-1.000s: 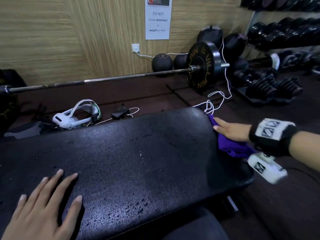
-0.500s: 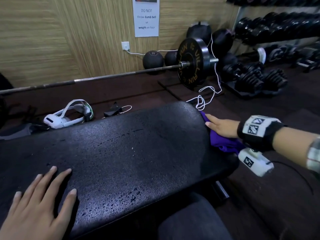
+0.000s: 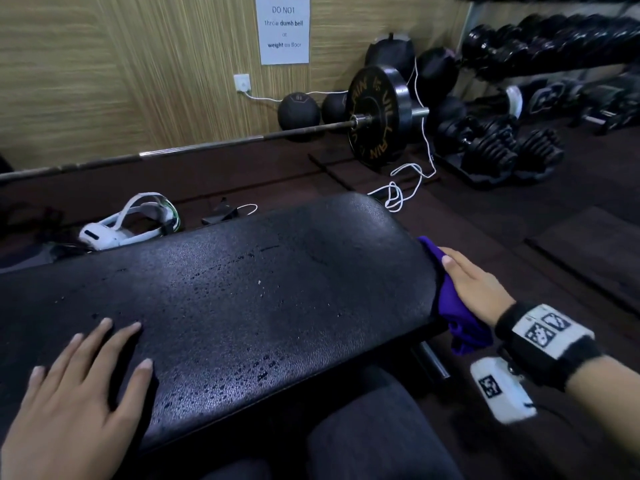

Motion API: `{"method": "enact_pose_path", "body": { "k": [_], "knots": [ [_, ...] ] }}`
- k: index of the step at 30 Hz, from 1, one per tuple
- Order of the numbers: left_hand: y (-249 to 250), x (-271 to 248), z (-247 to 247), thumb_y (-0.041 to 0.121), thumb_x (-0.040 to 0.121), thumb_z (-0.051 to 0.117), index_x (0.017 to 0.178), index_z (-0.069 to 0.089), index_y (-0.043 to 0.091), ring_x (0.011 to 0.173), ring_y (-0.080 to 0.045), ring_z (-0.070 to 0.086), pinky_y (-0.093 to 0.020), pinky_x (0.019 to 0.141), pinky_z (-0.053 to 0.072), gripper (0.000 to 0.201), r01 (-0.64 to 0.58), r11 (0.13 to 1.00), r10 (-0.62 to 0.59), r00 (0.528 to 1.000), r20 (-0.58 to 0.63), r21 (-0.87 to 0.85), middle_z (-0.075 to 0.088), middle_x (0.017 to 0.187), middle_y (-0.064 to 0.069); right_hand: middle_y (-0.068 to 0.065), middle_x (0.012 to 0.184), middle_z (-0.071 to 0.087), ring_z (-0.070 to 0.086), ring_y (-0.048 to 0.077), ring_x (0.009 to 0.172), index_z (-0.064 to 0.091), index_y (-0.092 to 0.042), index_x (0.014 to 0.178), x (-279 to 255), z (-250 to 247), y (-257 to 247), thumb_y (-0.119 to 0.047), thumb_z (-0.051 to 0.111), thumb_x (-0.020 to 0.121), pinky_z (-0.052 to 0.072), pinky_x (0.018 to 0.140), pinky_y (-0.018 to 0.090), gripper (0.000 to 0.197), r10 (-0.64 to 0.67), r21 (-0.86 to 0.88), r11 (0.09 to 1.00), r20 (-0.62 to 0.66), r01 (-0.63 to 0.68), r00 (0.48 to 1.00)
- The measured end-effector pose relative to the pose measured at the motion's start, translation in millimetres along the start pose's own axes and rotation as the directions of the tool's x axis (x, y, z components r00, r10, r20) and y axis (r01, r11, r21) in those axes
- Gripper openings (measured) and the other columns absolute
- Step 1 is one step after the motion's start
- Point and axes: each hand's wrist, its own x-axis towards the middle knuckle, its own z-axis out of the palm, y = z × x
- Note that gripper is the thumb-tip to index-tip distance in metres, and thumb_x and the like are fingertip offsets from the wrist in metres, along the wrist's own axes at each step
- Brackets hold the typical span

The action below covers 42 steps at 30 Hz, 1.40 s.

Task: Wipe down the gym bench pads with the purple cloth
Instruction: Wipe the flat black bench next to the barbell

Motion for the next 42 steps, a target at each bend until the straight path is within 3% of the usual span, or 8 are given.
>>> {"method": "enact_pose_path", "body": {
  "k": [5,11,20,25,27,31,36,42],
  "knots": [
    [8,-4,-5,0.061,0.081,0.033,0.133,0.045,0.041,0.14,-0.027,0.03,-0.057,0.113,0.024,0.057,0.025,0.999,-0.025,1.0,0.007,0.026,0.037,0.15,0.004,0.016,0.145,0.036,0.034,0.028,0.133,0.032,-0.02,0.144,-55,45,8,-0.027,0.033,0.101,0.023,0.104,0.024,0.043,0.042,0.16,0.987,-0.368,0.019,0.929],
    [12,-5,-8,0.062,0.082,0.031,0.134,0.044,0.043,0.14,-0.026,0.029,-0.056,0.114,0.024,0.057,0.04,0.998,-0.041,0.999,0.017,0.049,0.039,0.15,0.004,0.012,0.154,-0.018,-0.013,0.016,0.143,-0.009,-0.021,0.148,-99,121,-5,-0.029,0.028,0.1,-0.004,0.098,0.008,0.062,0.226,0.496,0.867,-0.334,-0.033,0.915],
    [23,-7,-16,0.061,0.082,0.03,0.133,0.045,0.042,0.139,-0.024,0.033,-0.054,0.112,0.024,0.056,0.064,0.992,-0.068,0.997,0.043,0.105,0.039,0.15,0.006,0.009,0.157,0.004,0.004,0.013,0.143,0.013,-0.018,0.149,-81,98,1,-0.024,0.028,0.102,0.0,0.098,0.001,0.05,0.202,0.437,0.898,-0.499,0.043,0.842],
    [24,-8,-19,0.06,0.083,0.029,0.134,0.045,0.041,0.14,-0.023,0.033,-0.053,0.11,0.025,0.057,0.068,0.988,-0.076,0.995,0.06,0.136,0.039,0.15,0.006,0.011,0.156,-0.002,-0.004,-0.028,0.118,0.014,-0.018,0.148,-127,116,-2,-0.024,0.044,0.097,0.006,0.083,-0.014,0.059,-0.035,0.225,0.96,-0.485,0.164,0.874],
    [25,-9,-20,0.06,0.082,0.029,0.135,0.047,0.038,0.14,-0.024,0.033,-0.053,0.111,0.023,0.059,0.065,0.988,-0.075,0.995,0.064,0.143,0.041,0.15,0.004,0.009,0.156,0.001,0.005,-0.017,0.129,0.021,-0.019,0.147,-130,107,-2,-0.028,0.043,0.092,0.015,0.097,-0.003,0.06,-0.199,0.069,0.959,-0.522,0.274,0.829],
    [27,-10,-23,0.06,0.083,0.027,0.136,0.048,0.035,0.14,-0.024,0.033,-0.052,0.112,0.023,0.063,0.05,0.984,-0.064,0.995,0.081,0.171,0.041,0.15,0.003,0.026,0.151,0.01,0.006,0.041,0.138,0.03,-0.003,0.143,-102,86,-3,-0.023,0.032,0.095,0.022,0.109,0.059,0.052,-0.438,-0.285,0.893,-0.372,0.348,0.819],
    [30,-12,-24,0.06,0.083,0.027,0.138,0.048,0.034,0.141,-0.023,0.033,-0.05,0.113,0.021,0.064,0.051,0.982,-0.067,0.994,0.084,0.182,0.041,0.15,0.002,0.01,0.142,0.045,0.045,0.046,0.123,0.051,-0.014,0.134,-77,64,-9,-0.033,0.029,0.089,0.025,0.104,0.06,0.053,-0.524,-0.671,0.672,-0.13,0.314,0.842],
    [29,-13,-24,0.059,0.085,0.027,0.14,0.047,0.033,0.141,-0.022,0.033,-0.049,0.114,0.022,0.064,0.044,0.975,-0.067,0.993,0.098,0.218,0.04,0.151,0.002,0.004,0.145,0.041,0.035,0.045,0.129,0.048,-0.023,0.136,-42,73,-43,-0.046,0.018,0.089,0.027,0.109,0.051,0.06,-0.434,-0.667,0.68,-0.031,0.304,0.9]
  ]
}}
